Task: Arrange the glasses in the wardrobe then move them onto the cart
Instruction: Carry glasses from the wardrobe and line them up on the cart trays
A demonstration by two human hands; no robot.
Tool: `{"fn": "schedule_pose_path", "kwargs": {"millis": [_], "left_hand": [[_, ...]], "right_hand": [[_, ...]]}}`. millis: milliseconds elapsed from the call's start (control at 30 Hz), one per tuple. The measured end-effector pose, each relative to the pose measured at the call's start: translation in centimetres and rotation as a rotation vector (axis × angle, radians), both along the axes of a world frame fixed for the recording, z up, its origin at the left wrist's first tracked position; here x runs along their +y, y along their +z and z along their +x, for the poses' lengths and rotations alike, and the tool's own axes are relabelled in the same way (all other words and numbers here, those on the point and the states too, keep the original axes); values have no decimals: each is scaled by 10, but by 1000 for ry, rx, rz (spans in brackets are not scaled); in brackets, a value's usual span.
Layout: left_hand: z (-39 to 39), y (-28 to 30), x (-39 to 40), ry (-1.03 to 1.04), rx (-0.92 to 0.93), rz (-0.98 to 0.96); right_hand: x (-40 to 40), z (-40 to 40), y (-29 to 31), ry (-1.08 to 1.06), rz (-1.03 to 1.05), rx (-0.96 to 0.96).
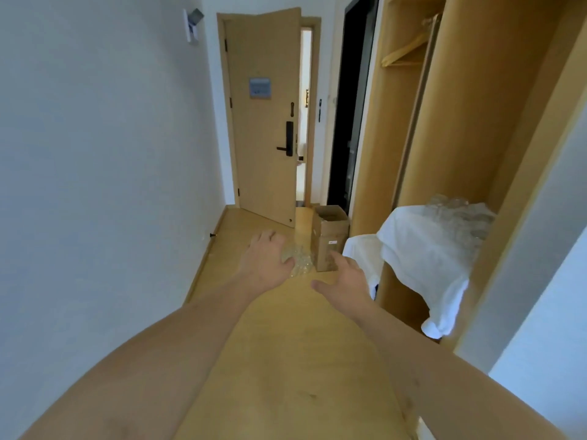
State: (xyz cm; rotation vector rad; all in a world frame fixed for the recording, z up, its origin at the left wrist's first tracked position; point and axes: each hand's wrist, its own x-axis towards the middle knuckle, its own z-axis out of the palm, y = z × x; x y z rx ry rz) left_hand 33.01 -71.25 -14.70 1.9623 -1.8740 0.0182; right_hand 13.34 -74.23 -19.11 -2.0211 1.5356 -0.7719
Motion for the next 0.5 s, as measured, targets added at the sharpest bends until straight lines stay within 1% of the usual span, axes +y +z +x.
{"fn": "schedule_pose_path", "kwargs": {"millis": [200, 367, 500], "left_hand": [[-42, 15, -95, -99, 35, -43], [-69, 21, -173, -143, 45, -2], [-87, 20, -234, -178, 45, 0]], "right_hand": [[-94, -34, 2, -96, -31, -38], [-170, -56, 2, -141, -24, -84], [-226, -75, -2, -189, -24, -46]]}}
